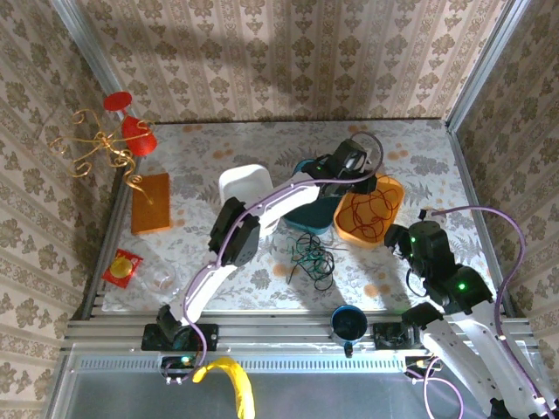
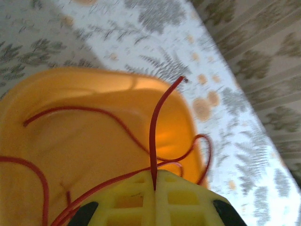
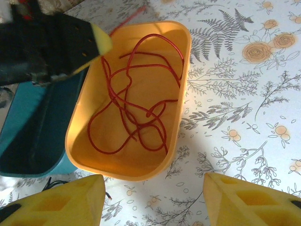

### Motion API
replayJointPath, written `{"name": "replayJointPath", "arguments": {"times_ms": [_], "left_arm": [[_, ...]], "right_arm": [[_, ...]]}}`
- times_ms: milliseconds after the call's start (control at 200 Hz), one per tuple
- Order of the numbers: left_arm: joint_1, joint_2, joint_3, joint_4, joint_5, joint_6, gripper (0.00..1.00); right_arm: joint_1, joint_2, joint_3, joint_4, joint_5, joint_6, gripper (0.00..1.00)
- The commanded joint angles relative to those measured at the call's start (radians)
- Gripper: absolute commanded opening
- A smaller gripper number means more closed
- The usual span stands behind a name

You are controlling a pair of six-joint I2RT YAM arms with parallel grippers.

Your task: Untangle the cables

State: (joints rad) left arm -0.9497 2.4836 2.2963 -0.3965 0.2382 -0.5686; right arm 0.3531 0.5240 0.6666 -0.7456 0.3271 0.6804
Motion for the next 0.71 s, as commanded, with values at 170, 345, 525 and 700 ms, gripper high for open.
{"name": "replayJointPath", "arguments": {"times_ms": [170,345,525,700], "left_arm": [[-0.032,0.102,0.112,-0.231,-0.211,0.048,0.00],[-0.035,0.134,0.119,-0.196,-0.171,0.044,0.00],[-0.050,0.118,0.120,-0.143,-0.114,0.063,0.35],[-0.064,0.008,0.084,-0.083,-0.151,0.127,0.67]], "right_arm": [[-0.005,-0.001,0.008,-0.019,-0.023,-0.009,0.59],[-0.004,-0.003,0.007,-0.026,-0.025,-0.007,0.59],[-0.005,-0.002,0.003,-0.028,-0.022,0.003,0.59],[-0.005,0.004,-0.019,-0.016,-0.035,0.021,0.62]]}}
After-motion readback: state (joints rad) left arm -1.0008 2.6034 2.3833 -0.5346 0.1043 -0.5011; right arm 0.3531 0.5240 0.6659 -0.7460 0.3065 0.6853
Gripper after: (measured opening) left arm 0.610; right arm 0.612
